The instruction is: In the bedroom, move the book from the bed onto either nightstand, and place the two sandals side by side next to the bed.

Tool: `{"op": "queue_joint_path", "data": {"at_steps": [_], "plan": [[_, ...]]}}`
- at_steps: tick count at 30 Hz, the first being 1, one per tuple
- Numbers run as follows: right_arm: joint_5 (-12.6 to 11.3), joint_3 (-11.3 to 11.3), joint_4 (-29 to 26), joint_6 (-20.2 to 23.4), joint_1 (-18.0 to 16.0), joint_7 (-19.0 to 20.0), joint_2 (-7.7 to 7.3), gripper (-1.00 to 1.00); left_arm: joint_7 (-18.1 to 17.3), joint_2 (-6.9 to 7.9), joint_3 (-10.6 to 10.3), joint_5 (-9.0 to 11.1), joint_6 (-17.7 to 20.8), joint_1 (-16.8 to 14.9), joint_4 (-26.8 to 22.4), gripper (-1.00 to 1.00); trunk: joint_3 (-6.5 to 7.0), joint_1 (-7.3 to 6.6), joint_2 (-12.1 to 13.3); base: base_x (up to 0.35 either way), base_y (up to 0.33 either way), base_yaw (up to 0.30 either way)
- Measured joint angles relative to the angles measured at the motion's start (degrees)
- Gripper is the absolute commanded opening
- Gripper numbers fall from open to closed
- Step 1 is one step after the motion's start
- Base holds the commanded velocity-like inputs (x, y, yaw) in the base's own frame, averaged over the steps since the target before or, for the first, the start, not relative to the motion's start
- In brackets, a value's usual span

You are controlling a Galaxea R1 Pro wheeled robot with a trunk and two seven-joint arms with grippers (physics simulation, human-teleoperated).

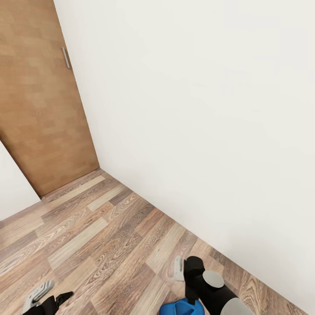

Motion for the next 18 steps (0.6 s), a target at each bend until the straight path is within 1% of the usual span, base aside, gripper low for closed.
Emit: {"op": "queue_joint_path", "data": {"at_steps": [1,2,6,12,18], "plan": [[0.0,-0.1,0.0,-0.02,0.01,0.0,-0.04,1.0,-0.01,0.21,0.02,0.0,0.01,0.0,-0.13,1.0,0.0,0.0,0.0,0.0,0.0,0.0],[0.03,-0.34,0.0,-0.05,0.0,0.0,-0.1,1.0,-0.03,0.81,0.16,0.01,0.06,0.0,-0.69,1.0,0.0,0.0,0.0,0.0,0.0,0.0],[0.03,-0.55,0.0,-0.02,-0.03,0.0,-0.15,1.0,-0.03,1.31,0.38,0.01,0.39,0.01,-1.4,1.0,0.0,0.0,0.0,0.0,0.0,0.0],[0.0,-0.77,0.0,-0.06,-0.01,-0.12,-0.17,1.0,-0.01,1.61,0.5,0.06,1.65,0.01,-2.18,1.0,0.0,0.0,0.0,0.0,0.0,0.0],[0.06,-0.91,0.0,-0.01,-0.03,-0.43,-0.18,1.0,0.0,1.67,0.52,0.09,2.04,0.01,-2.49,1.0,0.0,0.0,0.0,0.0,0.0,0.0]]}}
